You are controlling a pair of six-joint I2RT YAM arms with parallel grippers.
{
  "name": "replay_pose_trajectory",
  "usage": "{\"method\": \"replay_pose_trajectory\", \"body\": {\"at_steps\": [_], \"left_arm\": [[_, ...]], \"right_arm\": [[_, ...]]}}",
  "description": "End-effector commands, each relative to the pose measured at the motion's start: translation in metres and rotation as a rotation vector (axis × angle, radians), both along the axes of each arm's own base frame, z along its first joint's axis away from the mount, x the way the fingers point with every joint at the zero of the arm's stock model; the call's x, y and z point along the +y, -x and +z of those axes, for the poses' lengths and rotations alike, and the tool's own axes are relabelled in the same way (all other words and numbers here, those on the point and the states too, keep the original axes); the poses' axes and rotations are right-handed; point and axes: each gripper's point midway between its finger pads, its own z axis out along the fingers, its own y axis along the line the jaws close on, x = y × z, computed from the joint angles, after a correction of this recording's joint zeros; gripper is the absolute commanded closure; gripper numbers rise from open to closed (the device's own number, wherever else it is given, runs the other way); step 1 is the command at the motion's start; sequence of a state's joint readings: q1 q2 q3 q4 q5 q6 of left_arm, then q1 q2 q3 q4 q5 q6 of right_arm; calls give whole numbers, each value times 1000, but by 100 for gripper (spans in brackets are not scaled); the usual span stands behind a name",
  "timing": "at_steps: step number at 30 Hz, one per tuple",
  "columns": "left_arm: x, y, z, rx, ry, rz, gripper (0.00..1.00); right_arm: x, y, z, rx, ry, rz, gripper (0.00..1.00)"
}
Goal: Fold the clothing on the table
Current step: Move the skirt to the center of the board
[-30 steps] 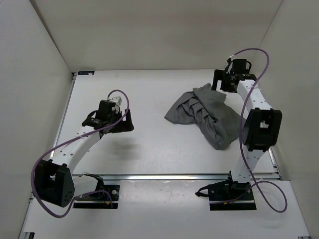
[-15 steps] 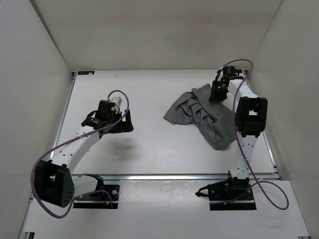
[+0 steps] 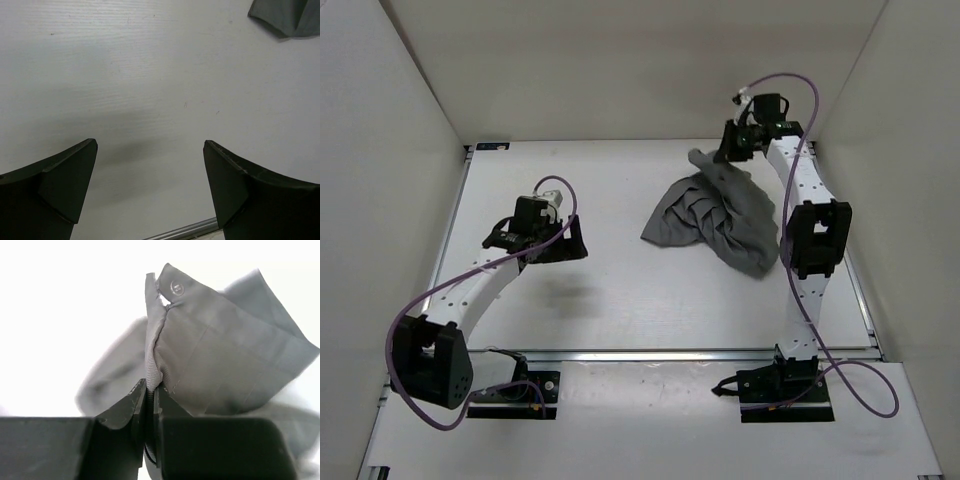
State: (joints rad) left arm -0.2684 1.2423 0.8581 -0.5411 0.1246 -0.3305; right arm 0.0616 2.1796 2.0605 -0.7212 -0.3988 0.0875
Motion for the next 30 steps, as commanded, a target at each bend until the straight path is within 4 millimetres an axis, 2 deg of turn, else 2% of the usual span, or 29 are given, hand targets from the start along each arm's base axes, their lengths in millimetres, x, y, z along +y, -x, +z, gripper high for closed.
{"method": "replay_pose_trajectory", "body": {"at_steps": [1,3,5,6,8,9,10,11,12,13,14,15,16,17,18,19,20,21,22,25,26,27,30], "left_arm": [[-3,-28,35,-94,41,15,2],[-4,-36,41,-101,57,20,2],[-9,-43,56,-138,82,14,1],[-10,-47,62,-156,81,13,1],[-10,-48,66,-167,88,18,2],[-10,-49,70,-178,97,23,1],[-9,-47,67,-173,94,26,1],[-5,-46,70,-183,96,38,2],[-2,-45,71,-188,95,48,1],[0,-42,67,-179,99,51,1],[4,-40,68,-186,99,61,2],[5,-38,71,-197,106,70,1],[5,-34,71,-204,105,66,1],[6,-32,70,-205,108,68,1],[6,-29,71,-218,111,66,1],[4,-26,67,-208,120,67,1],[1,-25,69,-218,135,61,1],[-3,-22,68,-221,147,49,2],[-6,-17,62,-209,155,45,2],[-17,-5,48,-175,172,7,1],[-20,-5,49,-177,183,-2,1],[-22,0,43,-160,189,-12,2],[-32,9,31,-112,206,-58,1]], "right_arm": [[76,21,185,-407,-169,204,100],[102,40,249,-560,-235,279,100],[117,64,297,-660,-325,358,100],[120,81,327,-739,-346,384,100],[127,99,330,-757,-362,440,100],[125,116,341,-786,-358,457,100],[127,114,312,-727,-344,466,100],[125,124,279,-660,-329,475,100],[121,140,281,-678,-321,481,100],[115,140,226,-566,-307,448,100],[109,158,184,-473,-300,419,100],[99,169,174,-472,-289,406,100],[87,185,137,-397,-276,365,100],[69,193,87,-287,-242,285,100],[51,209,61,-234,-204,210,100],[29,215,27,-150,-170,118,98],[19,222,18,-120,-162,89,88],[2,231,3,-78,-159,40,70],[-13,234,-7,-48,-168,-17,61],[-33,235,2,-92,-166,-86,47],[-35,237,6,-100,-158,-95,37],[-33,235,15,-118,-130,-95,32],[-24,241,18,-81,-112,-88,22]]}}
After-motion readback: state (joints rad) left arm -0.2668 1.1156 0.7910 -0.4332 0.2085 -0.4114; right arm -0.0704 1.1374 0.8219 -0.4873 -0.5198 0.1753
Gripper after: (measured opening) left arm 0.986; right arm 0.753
